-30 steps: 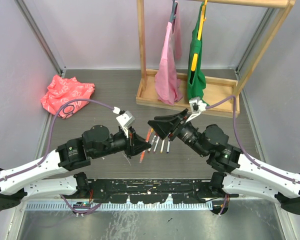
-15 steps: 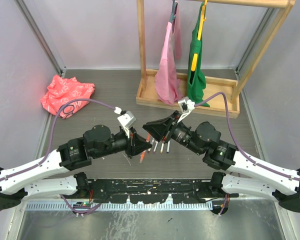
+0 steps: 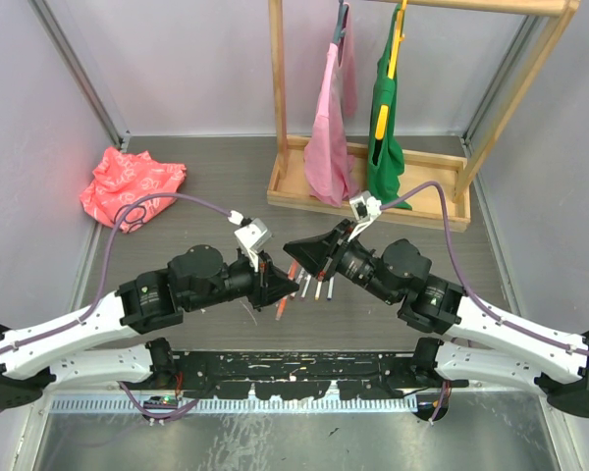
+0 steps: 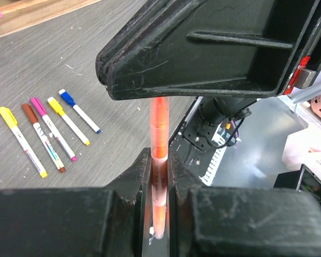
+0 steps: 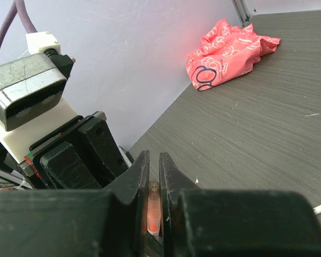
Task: Insert the pens into the pen caps
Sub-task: Press the pen cap onto the pen.
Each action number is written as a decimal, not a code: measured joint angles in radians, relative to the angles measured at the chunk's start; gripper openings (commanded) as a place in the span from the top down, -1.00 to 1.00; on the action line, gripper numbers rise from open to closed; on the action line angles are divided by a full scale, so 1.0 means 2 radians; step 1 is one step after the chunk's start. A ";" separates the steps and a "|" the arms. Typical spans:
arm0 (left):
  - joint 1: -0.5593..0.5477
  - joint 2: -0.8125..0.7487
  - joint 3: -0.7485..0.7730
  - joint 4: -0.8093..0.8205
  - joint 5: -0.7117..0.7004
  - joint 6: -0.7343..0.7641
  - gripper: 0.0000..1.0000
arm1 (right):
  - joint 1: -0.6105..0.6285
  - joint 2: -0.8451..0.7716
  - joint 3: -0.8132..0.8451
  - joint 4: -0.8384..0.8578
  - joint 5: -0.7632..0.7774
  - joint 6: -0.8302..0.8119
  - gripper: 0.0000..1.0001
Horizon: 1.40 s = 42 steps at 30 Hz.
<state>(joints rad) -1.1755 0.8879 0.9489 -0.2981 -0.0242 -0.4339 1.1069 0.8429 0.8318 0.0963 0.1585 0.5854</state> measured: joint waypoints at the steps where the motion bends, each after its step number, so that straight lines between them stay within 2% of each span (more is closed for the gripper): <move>1: 0.000 0.001 0.001 -0.003 -0.004 -0.001 1.00 | 0.000 0.000 -0.002 0.000 0.001 0.001 1.00; 10: 0.001 0.002 0.007 -0.018 -0.011 0.001 1.00 | 0.008 -0.010 -0.026 0.014 0.022 0.026 1.00; 21: 0.013 0.023 0.033 -0.079 0.028 0.014 1.00 | 0.081 -0.017 -0.082 0.059 0.145 0.057 1.00; 34: 0.021 0.026 0.033 -0.159 0.036 0.014 1.00 | 0.142 0.036 -0.117 0.114 0.246 0.106 1.00; 42: 0.032 0.026 0.033 -0.140 0.052 0.013 1.00 | 0.140 0.033 -0.087 0.073 0.260 0.095 0.95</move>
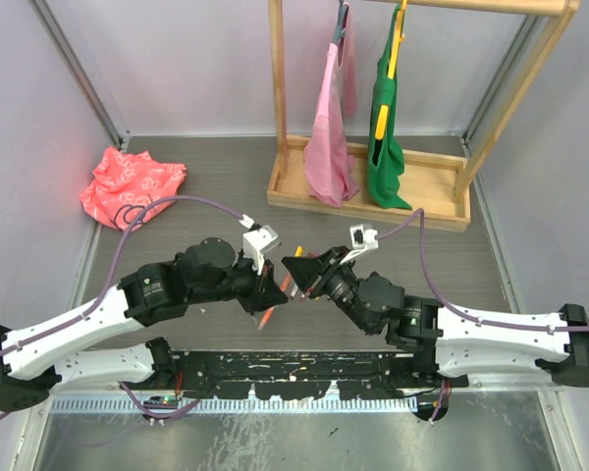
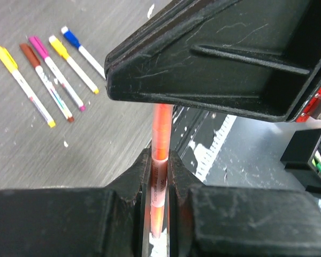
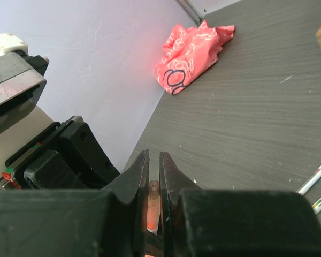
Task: Insert the pens into the pen caps
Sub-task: Press the pen cap onto the pen.
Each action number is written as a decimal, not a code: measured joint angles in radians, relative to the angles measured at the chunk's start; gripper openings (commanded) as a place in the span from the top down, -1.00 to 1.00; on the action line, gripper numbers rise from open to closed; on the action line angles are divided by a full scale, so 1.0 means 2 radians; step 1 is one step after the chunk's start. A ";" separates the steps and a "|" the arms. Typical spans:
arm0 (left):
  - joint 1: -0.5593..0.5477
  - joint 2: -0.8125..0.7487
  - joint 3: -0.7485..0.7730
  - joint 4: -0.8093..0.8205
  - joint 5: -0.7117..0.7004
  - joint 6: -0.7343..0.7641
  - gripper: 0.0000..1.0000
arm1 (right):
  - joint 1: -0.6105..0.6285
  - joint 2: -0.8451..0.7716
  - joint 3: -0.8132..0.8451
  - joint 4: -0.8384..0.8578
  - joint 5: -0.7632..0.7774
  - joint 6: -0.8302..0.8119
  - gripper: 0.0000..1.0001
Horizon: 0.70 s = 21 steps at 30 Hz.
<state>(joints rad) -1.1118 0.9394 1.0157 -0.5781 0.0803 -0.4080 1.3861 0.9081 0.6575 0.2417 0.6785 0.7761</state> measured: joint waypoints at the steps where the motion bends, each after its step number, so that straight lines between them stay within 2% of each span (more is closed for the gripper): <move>1: 0.002 0.000 0.000 0.009 0.000 0.000 1.00 | -0.007 -0.003 0.010 -0.012 -0.004 -0.006 0.89; 10: 0.011 0.005 0.000 0.084 0.004 0.000 1.00 | -0.060 -0.030 0.057 -0.067 -0.059 -0.044 0.51; 15: 0.024 0.025 0.005 0.127 -0.012 -0.003 1.00 | -0.061 -0.029 0.080 -0.113 -0.071 -0.089 0.19; 21: 0.027 0.024 -0.008 0.158 -0.019 -0.013 1.00 | -0.061 -0.035 0.110 -0.130 -0.065 -0.133 0.06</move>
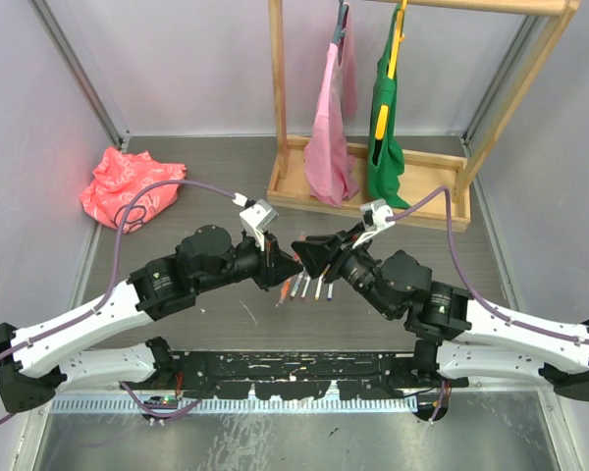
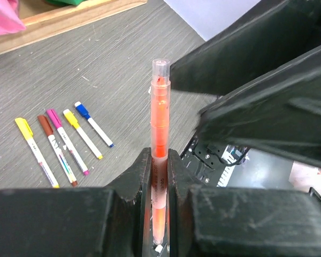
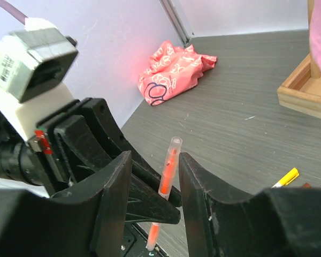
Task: Insert the pens into the pen caps
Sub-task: Press the pen cap onto the pen, then place the pen at the center of the board.
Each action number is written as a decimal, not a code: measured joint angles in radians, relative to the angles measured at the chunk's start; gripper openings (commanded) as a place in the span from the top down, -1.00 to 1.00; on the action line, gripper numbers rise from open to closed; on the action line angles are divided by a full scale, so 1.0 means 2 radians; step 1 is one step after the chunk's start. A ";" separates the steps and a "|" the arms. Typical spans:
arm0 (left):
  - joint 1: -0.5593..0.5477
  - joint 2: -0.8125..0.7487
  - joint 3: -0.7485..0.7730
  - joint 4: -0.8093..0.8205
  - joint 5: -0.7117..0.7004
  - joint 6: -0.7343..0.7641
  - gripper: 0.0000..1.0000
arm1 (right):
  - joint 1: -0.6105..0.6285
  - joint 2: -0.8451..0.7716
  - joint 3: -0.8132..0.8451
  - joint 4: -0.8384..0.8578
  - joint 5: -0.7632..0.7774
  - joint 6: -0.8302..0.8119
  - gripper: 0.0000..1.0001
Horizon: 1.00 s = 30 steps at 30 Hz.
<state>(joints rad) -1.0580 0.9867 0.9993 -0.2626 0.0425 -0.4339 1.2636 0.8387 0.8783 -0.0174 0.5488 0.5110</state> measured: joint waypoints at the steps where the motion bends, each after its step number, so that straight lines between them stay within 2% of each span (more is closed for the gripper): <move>1: 0.000 -0.002 -0.002 0.000 -0.001 0.000 1.00 | 0.000 -0.005 0.000 0.001 0.001 -0.005 0.05; 10: 0.000 -0.014 -0.015 -0.031 -0.033 0.000 1.00 | 0.000 -0.062 -0.008 -0.032 0.030 -0.008 -0.09; 19: 0.005 -0.014 -0.015 -0.119 -0.081 -0.001 1.00 | 0.000 -0.078 -0.053 -0.143 0.045 0.051 -0.47; 23: 0.023 0.011 -0.015 -0.152 -0.091 -0.001 1.00 | 0.000 -0.071 -0.072 -0.189 0.039 0.086 -0.58; 30: 0.084 0.098 -0.006 -0.165 -0.083 0.007 0.95 | 0.000 -0.070 -0.108 -0.217 0.007 0.132 -0.55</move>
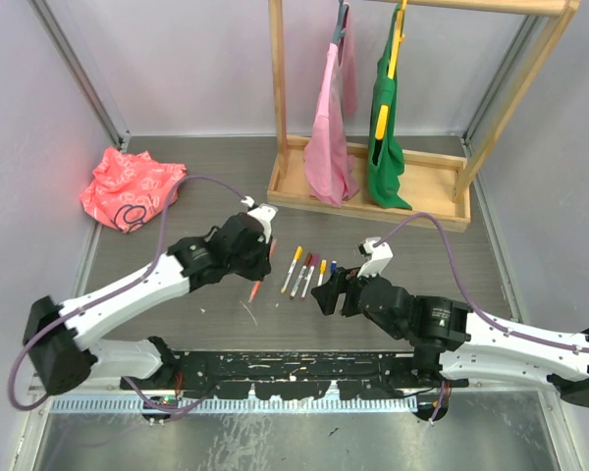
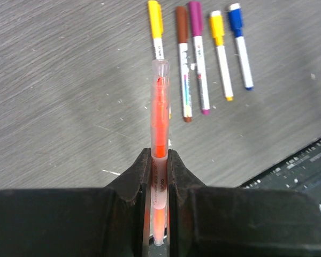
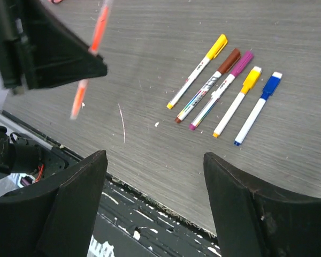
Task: Insert the pens into the pen caps
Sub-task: Place the pen at the center of the board.
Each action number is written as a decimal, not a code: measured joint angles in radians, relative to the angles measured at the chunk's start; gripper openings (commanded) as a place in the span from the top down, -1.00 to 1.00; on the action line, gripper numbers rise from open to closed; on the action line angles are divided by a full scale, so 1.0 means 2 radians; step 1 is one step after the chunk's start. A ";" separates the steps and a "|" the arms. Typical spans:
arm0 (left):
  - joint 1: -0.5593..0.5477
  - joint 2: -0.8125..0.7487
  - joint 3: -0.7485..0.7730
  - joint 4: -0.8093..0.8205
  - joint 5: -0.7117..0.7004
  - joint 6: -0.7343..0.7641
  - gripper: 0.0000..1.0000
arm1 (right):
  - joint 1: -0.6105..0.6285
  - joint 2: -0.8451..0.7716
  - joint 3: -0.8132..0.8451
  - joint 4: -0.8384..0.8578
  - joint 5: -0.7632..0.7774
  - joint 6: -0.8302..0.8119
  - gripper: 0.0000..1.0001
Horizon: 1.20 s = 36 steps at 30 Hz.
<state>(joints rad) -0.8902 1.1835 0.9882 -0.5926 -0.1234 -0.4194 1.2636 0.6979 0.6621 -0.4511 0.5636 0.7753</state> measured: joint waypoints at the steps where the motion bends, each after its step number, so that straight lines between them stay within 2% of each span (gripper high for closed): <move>1: 0.008 0.020 0.006 -0.001 0.003 0.004 0.95 | 0.000 -0.001 -0.004 0.000 -0.005 0.008 -0.55; 5: 0.031 0.106 0.040 0.001 0.008 0.017 0.96 | 0.000 -0.011 -0.018 0.000 -0.014 0.029 -0.55; 13: 0.056 0.227 0.090 0.019 0.018 0.019 0.96 | 0.000 -0.032 -0.036 -0.008 -0.023 0.064 -0.55; 20: 0.063 0.311 0.130 0.030 0.021 0.019 0.97 | 0.000 -0.050 -0.046 -0.017 -0.025 0.086 -0.56; 25: 0.065 0.337 0.137 0.031 0.021 0.019 0.94 | 0.000 -0.055 -0.053 -0.023 -0.025 0.092 -0.56; 29: 0.067 0.348 0.137 0.033 0.021 0.019 0.85 | 0.000 -0.055 -0.054 -0.026 -0.025 0.097 -0.56; 30: 0.067 0.356 0.137 0.040 0.020 0.019 0.74 | 0.000 -0.054 -0.056 -0.026 -0.025 0.099 -0.56; 36: 0.067 0.356 0.137 0.042 0.021 0.018 0.50 | 0.000 -0.051 -0.056 -0.026 -0.025 0.099 -0.58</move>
<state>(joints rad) -0.7559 1.8965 1.2625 -0.5087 -0.0822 -0.3843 1.2636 0.5961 0.5510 -0.5022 0.5133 0.9730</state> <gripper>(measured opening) 0.196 0.782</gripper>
